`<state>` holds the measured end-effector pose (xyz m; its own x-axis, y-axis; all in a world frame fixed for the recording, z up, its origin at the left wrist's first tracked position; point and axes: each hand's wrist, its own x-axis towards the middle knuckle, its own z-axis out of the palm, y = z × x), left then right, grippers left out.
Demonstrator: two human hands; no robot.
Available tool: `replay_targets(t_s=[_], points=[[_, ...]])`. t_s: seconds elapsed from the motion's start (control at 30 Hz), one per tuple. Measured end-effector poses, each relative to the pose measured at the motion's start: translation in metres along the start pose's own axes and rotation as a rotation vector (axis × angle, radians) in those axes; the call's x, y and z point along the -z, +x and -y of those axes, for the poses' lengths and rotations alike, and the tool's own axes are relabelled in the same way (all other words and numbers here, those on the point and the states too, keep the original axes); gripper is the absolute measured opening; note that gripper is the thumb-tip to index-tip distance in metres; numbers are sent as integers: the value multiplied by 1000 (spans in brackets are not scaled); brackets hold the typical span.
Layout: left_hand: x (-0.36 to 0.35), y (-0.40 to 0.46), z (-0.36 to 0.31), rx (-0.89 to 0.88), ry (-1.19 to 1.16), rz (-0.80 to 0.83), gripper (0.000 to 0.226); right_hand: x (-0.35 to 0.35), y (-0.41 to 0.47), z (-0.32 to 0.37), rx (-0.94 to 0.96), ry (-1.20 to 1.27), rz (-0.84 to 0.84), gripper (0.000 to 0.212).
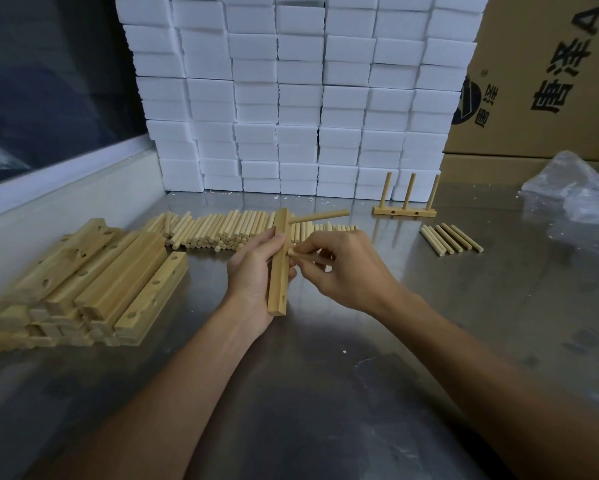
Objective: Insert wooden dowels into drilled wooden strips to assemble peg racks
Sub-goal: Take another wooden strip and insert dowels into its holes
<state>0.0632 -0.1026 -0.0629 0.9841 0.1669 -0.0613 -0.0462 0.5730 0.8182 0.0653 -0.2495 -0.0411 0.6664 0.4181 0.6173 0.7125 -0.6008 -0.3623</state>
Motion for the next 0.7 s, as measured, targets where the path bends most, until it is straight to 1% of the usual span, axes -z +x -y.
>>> replay_targets(t_s=[0.13,0.33,0.43,0.53,0.6,0.7], points=[[0,-1,-1,-1,3,-13,38,3,1,1,26,-25,35,16],[-2,-4,-3,-5,40,-36,33,5,1,6,91,-78,28,14],[-3,-5,-5,-19,56,-50,26,6,2,6,89,-96,54,14],[-5,-6,-6,-36,77,-58,17,8,1,6,136,-117,70,13],[-6,-7,-6,-40,81,-62,15,9,1,5,163,-137,55,12],[-8,-7,-5,-35,74,-71,17,8,-1,4,202,-183,7,11]])
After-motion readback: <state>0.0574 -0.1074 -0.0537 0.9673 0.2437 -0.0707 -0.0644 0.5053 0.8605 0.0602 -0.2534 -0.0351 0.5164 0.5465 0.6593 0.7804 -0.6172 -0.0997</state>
